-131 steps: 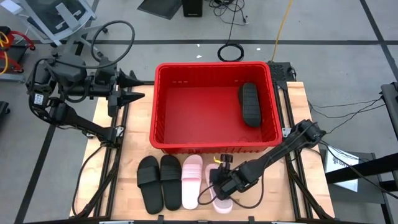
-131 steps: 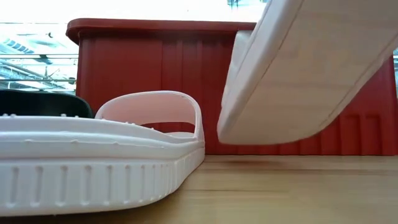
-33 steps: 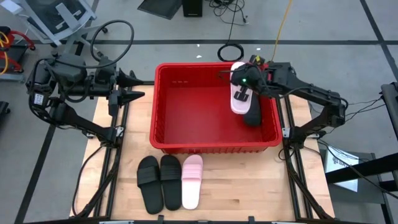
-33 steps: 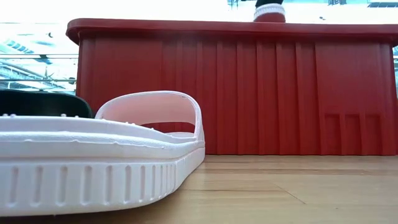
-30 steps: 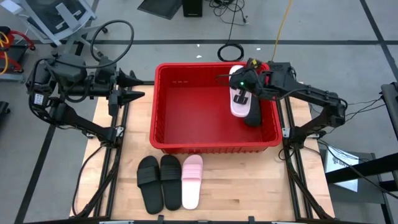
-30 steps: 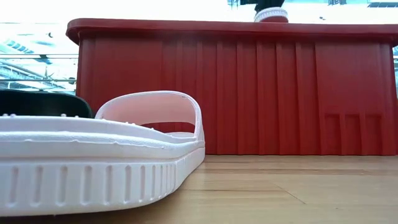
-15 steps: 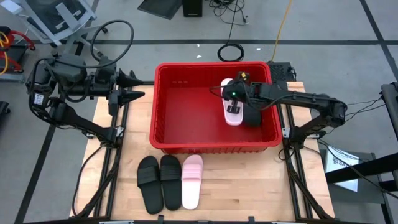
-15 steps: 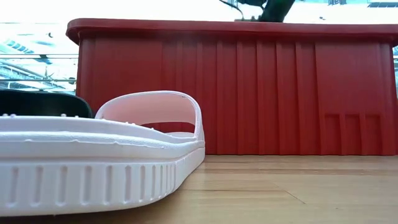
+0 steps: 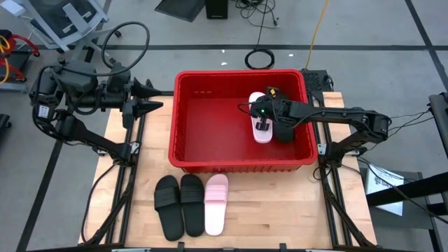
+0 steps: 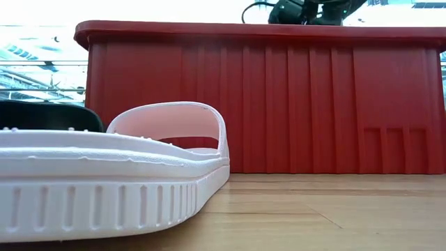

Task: Pick and place slides into bin
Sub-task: Put the pink slide into the red container

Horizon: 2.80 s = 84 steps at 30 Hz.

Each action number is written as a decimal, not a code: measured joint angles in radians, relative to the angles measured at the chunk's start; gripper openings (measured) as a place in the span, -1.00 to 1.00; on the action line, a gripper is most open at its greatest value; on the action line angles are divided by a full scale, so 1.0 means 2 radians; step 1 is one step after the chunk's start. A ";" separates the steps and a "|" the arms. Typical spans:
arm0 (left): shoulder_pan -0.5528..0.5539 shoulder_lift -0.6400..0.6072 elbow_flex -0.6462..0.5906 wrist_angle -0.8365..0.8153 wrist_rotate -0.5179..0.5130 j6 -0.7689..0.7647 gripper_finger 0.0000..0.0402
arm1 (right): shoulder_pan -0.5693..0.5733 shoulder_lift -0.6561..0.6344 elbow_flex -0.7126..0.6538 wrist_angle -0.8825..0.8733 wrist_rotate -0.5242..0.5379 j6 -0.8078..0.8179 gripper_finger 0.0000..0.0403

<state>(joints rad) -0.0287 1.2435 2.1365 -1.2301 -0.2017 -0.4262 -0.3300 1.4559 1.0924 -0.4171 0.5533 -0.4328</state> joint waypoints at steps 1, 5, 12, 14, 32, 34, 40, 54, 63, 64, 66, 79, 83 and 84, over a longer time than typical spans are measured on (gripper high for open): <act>0.000 0.000 0.000 0.000 -0.004 -0.001 0.20 | -0.002 0.000 -0.004 0.006 0.000 0.000 -1.00; 0.000 0.000 0.000 0.000 -0.018 -0.001 0.20 | -0.010 0.000 -0.025 0.046 -0.001 -0.012 -1.00; 0.000 0.004 0.000 0.002 -0.031 0.010 0.20 | -0.031 0.004 -0.053 0.081 -0.004 -0.027 -1.00; 0.000 0.007 0.000 0.003 -0.031 0.010 0.20 | -0.038 0.004 -0.059 0.094 -0.017 -0.028 -1.00; 0.000 0.025 0.000 0.003 -0.017 0.013 0.20 | -0.059 0.073 -0.077 0.166 -0.055 -0.065 -0.99; 0.000 0.025 0.000 0.003 -0.017 0.013 0.20 | -0.060 0.083 -0.077 0.171 -0.055 -0.065 -0.99; 0.000 0.025 0.000 0.003 -0.017 0.014 0.20 | -0.062 0.119 -0.077 0.177 -0.055 -0.047 -0.99; 0.000 0.025 0.000 0.003 -0.013 0.028 0.20 | -0.081 0.133 -0.076 0.196 -0.070 -0.085 -0.99; 0.000 0.025 0.000 0.003 -0.013 0.028 0.20 | -0.084 0.133 -0.076 0.189 -0.080 -0.080 -0.96; 0.000 0.025 0.000 0.003 -0.013 0.028 0.20 | -0.084 0.133 -0.076 0.188 -0.080 -0.079 -0.94; 0.000 0.025 0.000 0.003 -0.013 0.029 0.20 | -0.084 0.133 -0.076 0.186 -0.080 -0.080 -0.92; 0.000 0.025 0.000 0.003 -0.013 0.028 0.20 | -0.084 0.133 -0.076 0.169 -0.080 -0.117 -0.93; 0.000 0.025 0.000 0.003 -0.013 0.026 0.20 | -0.084 0.133 -0.076 0.169 -0.067 -0.117 -0.93; 0.000 0.025 0.000 0.003 -0.013 0.025 0.20 | -0.084 0.133 -0.076 0.168 -0.067 -0.117 -0.93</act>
<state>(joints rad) -0.0286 1.2930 2.1365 -1.2232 -0.2268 -0.3756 -0.4976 1.7214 0.9405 -0.0816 0.4194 -0.6678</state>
